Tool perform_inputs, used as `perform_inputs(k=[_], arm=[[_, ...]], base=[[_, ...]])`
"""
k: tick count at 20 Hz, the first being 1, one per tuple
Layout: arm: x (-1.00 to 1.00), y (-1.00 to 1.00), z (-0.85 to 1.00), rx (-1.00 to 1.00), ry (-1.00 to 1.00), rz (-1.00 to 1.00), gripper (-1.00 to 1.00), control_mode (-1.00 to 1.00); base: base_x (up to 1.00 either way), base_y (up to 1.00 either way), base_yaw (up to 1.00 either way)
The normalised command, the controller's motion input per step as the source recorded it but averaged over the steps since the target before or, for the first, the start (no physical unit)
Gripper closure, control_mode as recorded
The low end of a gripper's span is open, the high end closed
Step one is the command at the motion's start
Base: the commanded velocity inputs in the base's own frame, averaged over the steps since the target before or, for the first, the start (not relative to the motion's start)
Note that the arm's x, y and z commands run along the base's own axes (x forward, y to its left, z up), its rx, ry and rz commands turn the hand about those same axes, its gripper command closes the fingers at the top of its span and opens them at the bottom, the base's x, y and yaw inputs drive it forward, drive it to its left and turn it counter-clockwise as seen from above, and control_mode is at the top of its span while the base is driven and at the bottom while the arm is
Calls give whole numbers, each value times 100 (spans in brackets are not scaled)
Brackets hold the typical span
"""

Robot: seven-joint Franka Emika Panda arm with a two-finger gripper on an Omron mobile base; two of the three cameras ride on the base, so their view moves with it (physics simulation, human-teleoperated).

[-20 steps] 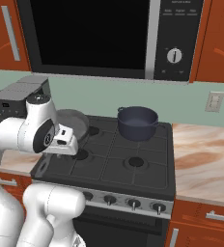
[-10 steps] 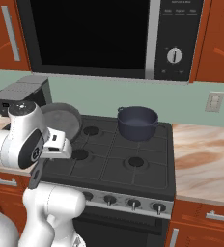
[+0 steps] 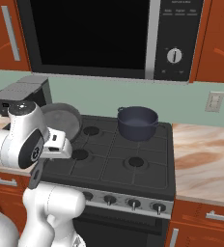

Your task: Move the pot and pan from the stove into the sink.

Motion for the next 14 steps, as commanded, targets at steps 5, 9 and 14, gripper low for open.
perform_inputs(k=[5,9,14], arm=[[-8,0,0,0,0,0,100,100],[0,0,0,0,0,0,100,100],[0,0,0,0,0,0,100,100]], base=[[-20,-3,0],[-39,-7,0],[-39,-14,-1]])
